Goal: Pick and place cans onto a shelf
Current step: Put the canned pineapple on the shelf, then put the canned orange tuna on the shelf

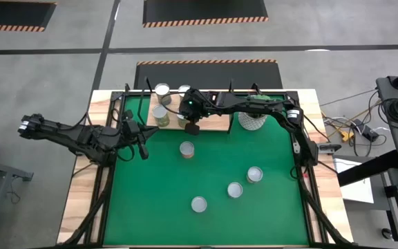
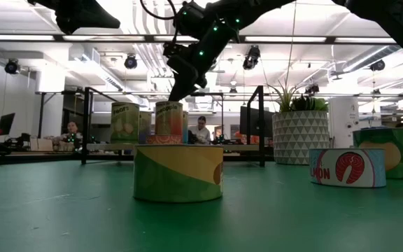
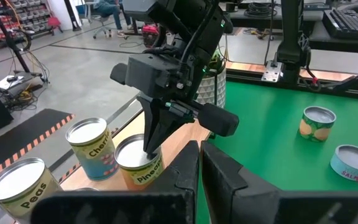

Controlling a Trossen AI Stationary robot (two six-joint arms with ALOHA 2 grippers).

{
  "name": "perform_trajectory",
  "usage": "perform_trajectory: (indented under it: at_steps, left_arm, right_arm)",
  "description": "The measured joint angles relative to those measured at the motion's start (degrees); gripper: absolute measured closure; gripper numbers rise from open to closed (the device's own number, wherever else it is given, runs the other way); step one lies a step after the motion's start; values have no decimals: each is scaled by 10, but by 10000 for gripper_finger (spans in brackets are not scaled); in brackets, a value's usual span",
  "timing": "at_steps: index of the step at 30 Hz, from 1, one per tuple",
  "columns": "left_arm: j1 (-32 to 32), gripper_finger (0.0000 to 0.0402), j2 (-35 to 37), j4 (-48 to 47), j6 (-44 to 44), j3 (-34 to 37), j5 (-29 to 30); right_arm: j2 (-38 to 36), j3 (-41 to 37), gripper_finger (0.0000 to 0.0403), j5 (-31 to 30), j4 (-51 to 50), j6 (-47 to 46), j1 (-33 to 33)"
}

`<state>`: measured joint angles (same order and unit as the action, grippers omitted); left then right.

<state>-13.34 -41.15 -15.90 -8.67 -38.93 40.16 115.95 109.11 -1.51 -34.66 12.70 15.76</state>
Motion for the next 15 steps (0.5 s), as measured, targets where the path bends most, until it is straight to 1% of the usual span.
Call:
perform_trajectory:
  at_steps: [8, 15]
  left_arm:
    - [0, 402, -1, 0, 0, 0, 0]
    - [0, 402, -6, -1, 0, 0, -2]
  right_arm:
    - [-47, 0, 394, 2, -8, -26, -28]
    - [-83, 0, 394, 5, -71, -60, -101]
